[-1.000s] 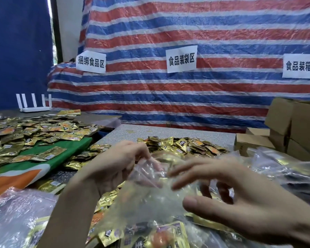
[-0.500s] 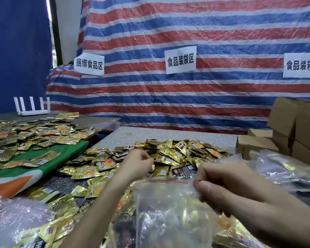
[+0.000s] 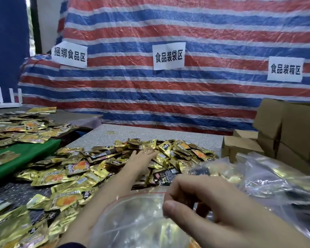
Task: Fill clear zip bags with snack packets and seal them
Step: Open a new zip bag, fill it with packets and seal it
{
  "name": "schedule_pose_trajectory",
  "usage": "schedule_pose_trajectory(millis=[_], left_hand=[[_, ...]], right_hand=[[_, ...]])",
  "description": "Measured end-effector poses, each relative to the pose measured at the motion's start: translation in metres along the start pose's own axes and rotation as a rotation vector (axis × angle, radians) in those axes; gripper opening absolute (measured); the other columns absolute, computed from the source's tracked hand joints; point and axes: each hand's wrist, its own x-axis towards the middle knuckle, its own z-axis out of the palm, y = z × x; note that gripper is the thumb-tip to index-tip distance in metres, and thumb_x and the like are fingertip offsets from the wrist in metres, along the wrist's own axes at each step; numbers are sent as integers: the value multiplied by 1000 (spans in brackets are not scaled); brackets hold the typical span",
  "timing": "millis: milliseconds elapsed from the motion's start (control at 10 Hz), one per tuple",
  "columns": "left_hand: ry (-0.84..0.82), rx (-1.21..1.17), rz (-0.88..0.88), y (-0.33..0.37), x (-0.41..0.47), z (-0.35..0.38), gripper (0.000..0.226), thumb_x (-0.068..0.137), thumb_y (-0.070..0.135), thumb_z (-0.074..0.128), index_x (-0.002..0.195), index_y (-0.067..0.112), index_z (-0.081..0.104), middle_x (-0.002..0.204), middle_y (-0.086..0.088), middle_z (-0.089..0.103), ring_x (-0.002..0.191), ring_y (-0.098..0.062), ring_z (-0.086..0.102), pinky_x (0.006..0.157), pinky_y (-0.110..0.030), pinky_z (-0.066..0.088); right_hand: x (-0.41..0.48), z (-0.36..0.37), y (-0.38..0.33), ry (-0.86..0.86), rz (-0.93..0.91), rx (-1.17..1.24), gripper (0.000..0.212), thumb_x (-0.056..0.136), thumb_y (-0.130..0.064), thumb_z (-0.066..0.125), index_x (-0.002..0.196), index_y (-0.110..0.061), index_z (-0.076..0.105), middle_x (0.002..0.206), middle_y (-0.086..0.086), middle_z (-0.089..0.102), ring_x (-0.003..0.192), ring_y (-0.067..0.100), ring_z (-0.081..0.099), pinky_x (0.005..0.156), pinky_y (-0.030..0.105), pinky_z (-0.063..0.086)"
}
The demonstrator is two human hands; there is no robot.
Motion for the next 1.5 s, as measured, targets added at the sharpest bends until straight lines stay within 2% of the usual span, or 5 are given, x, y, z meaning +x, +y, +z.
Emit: schedule_pose_trajectory(millis=[200, 800, 1000, 1200, 1500], left_hand=[[159, 140, -57, 8, -17, -1, 56, 89, 16, 57, 144, 16, 43, 159, -14, 26, 146, -30, 23, 116, -54, 22], [17, -653, -126, -11, -197, -92, 23, 89, 21, 72, 110, 15, 69, 112, -4, 68, 103, -20, 64, 88, -35, 54], [353, -1418, -229, -13, -252, -143, 14, 83, 24, 74, 93, 15, 72, 81, 0, 76, 74, -17, 71, 67, -31, 51], [620, -1788, -20, 16, -297, -205, 39, 72, 31, 71, 106, 12, 67, 93, -4, 76, 84, -17, 73, 70, -38, 59], [547, -1519, 151, 34, -315, -213, 24, 66, 17, 80, 89, 18, 74, 90, -6, 77, 83, -18, 75, 64, -22, 56]], right_hand=[[-1, 1, 3, 0, 12, 23, 21, 92, -37, 62, 82, -19, 63, 64, -10, 59, 63, 3, 55, 59, 15, 40], [-18, -5, -23, -82, -65, -17, 31, 82, -60, 49, 89, -32, 61, 84, -3, 63, 71, 11, 56, 63, 22, 46], [-25, -6, -33, -124, -61, -31, 21, 79, -52, 52, 93, -39, 62, 97, -12, 66, 87, 8, 61, 77, 28, 52], [-23, -4, -38, -109, -100, -16, 13, 92, -27, 60, 84, -34, 68, 86, -9, 68, 83, 14, 64, 73, 35, 53], [-18, 7, -41, 168, -257, 92, 10, 86, -24, 65, 80, -27, 72, 73, -5, 68, 70, 12, 65, 61, 14, 47]])
